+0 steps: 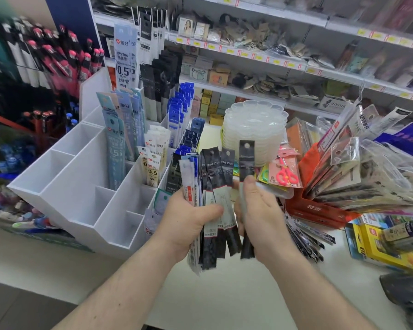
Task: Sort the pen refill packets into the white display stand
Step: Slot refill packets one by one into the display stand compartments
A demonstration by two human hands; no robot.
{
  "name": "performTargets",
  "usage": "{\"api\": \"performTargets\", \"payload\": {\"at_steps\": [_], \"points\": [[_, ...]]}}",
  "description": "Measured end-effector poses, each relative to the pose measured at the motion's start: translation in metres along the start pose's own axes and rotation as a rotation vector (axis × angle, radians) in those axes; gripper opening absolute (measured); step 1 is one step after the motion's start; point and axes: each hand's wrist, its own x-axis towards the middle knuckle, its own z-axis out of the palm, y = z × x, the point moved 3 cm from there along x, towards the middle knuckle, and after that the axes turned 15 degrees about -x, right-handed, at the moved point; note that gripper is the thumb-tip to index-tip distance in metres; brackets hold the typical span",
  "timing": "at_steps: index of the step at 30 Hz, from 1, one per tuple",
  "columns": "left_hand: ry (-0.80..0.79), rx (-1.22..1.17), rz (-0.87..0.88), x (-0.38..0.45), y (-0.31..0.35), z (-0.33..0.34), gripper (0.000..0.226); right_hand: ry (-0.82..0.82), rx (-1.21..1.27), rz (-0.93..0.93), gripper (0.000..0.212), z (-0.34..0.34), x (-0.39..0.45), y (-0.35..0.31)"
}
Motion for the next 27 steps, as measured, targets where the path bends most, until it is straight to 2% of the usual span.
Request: {"api": "performTargets", "payload": {"at_steps": [2, 6, 12, 16, 21, 24, 27], "points": [[-0.016, -0.003, 0.016, -0.001, 0.0, 0.004, 0.035, 0.01, -0.077, -0.036, 0.064, 0.009, 0.002, 0.004], [-0.03, -0.049, 0.049, -0.002, 0.002, 0.004, 0.033, 0.037, -0.08, -0.045, 0.051, 0.019, 0.006, 0.013], [0.009, -0.106, 0.105, -0.004, 0.001, 0.004, 0.039, 0.064, 0.077, 0.04, 0.02, 0.027, 0.005, 0.014], [0.056, -0.03, 0.149, -0.004, 0.002, 0.001, 0.032, 0.071, 0.219, 0.152, 0.023, 0.03, 0.004, 0.015], [0.111, 0.106, 0.195, -0.007, 0.002, -0.003, 0.031, 0.175, 0.395, 0.251, 0.026, 0.022, 0.007, 0.012], [0.131, 0.128, 0.211, -0.009, -0.001, 0.0, 0.031, 0.132, 0.52, 0.345, 0.027, 0.03, 0.006, 0.008], [0.122, 0.1, 0.211, -0.01, -0.001, 0.003, 0.03, 0.12, 0.56, 0.359, 0.027, 0.038, 0.002, 0.007]]}}
